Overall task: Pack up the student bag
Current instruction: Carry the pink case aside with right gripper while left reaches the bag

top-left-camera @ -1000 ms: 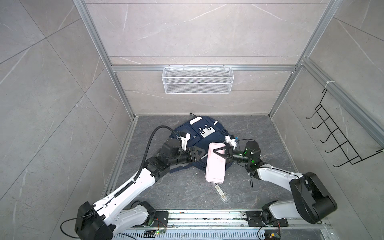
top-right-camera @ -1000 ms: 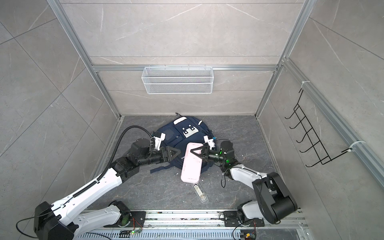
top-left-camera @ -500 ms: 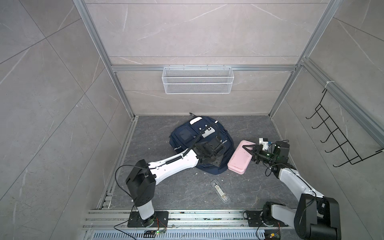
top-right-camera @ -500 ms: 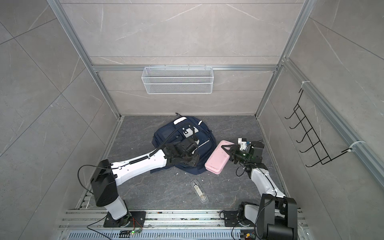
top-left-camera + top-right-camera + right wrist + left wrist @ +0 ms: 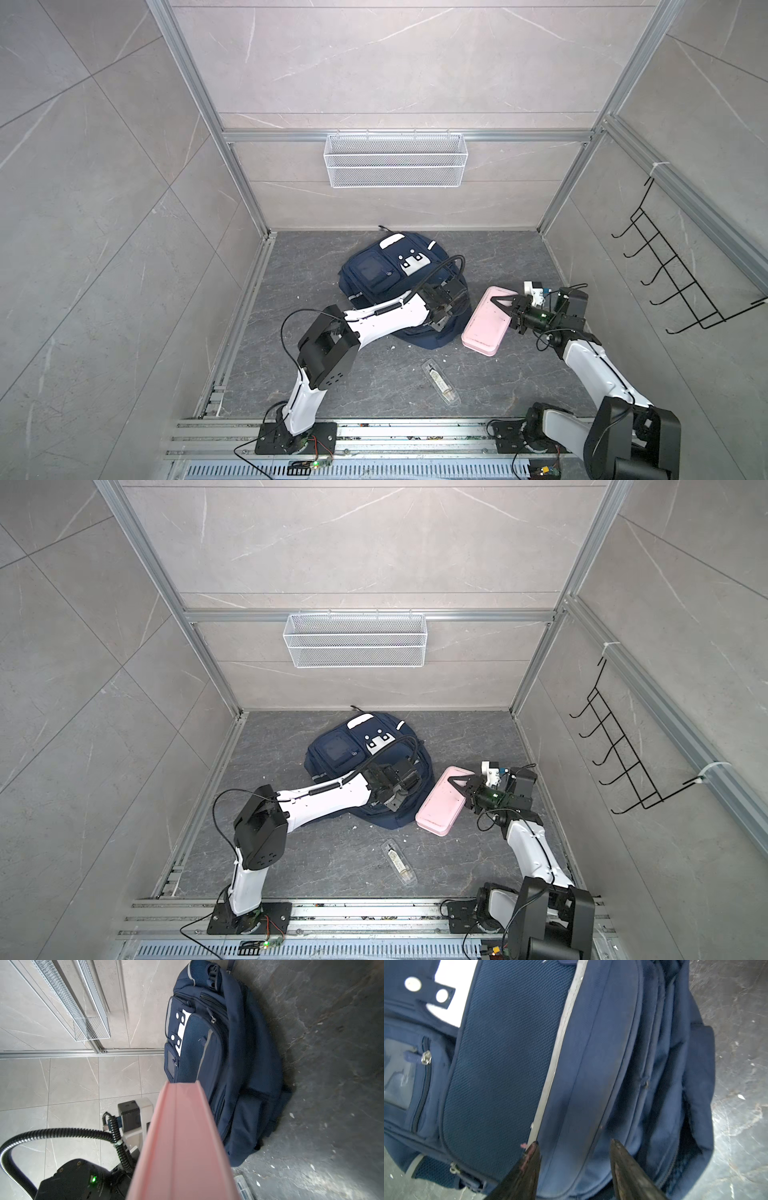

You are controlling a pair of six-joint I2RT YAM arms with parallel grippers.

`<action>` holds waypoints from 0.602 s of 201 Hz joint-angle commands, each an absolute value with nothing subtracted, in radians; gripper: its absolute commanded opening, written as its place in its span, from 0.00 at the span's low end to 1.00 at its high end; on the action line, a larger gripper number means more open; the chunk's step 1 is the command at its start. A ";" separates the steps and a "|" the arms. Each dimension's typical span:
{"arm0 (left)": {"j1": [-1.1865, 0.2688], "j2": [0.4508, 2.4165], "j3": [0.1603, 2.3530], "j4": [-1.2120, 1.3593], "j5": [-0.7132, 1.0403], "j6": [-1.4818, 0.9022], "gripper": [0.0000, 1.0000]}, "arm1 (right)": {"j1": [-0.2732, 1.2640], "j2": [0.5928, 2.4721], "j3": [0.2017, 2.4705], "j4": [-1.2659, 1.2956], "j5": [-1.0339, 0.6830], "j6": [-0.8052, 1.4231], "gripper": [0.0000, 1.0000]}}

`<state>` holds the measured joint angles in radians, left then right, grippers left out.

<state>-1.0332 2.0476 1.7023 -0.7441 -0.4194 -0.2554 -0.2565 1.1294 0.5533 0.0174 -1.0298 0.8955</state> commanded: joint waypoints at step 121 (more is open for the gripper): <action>-0.970 2.102 1.781 -0.824 -0.427 -0.188 0.13 | -0.251 1.111 0.543 0.007 -1.062 0.870 0.03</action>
